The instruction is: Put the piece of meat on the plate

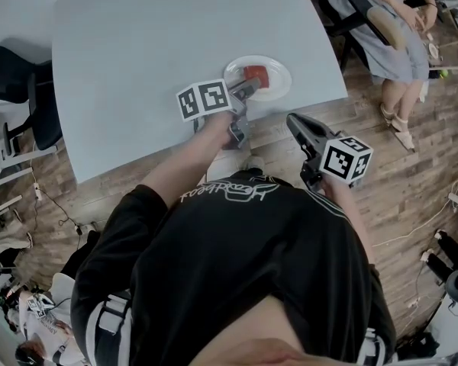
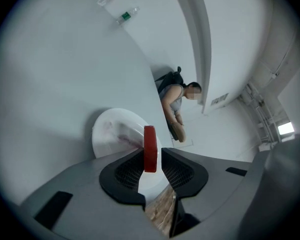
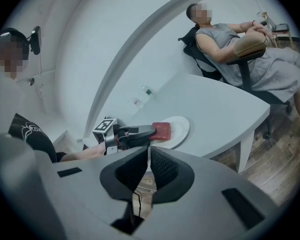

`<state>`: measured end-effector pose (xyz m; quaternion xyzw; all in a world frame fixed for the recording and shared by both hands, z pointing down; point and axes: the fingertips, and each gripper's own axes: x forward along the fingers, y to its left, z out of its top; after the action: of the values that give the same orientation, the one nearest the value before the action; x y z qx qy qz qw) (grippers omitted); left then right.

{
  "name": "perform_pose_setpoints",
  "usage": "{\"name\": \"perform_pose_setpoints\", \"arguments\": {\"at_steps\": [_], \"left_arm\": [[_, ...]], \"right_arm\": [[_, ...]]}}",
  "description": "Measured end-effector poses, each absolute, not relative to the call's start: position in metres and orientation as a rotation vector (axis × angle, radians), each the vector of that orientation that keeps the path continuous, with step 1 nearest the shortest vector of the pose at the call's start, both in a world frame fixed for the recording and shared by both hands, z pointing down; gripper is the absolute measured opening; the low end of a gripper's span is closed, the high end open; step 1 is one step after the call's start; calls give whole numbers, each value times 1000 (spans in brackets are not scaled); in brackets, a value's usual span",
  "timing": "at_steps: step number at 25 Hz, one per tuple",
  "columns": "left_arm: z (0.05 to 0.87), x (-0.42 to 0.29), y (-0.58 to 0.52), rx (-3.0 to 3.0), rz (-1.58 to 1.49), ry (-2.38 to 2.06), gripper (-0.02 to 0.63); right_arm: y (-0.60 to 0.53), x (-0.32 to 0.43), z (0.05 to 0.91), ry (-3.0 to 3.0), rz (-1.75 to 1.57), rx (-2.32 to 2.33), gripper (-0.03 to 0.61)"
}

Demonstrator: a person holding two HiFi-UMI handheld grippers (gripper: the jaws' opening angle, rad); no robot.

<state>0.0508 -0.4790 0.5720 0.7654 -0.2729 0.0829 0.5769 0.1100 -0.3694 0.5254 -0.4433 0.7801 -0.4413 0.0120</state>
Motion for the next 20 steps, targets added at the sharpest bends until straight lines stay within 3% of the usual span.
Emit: {"name": "perform_pose_setpoints", "arguments": {"at_steps": [5, 20], "left_arm": [[567, 54, -482, 1845, 231, -670, 204], [565, 50, -477, 2269, 564, -880, 281]], "right_arm": [[-369, 111, 524, 2426, -1368, -1382, 20], [-368, 110, 529, 2429, -1389, -1373, 20]]}}
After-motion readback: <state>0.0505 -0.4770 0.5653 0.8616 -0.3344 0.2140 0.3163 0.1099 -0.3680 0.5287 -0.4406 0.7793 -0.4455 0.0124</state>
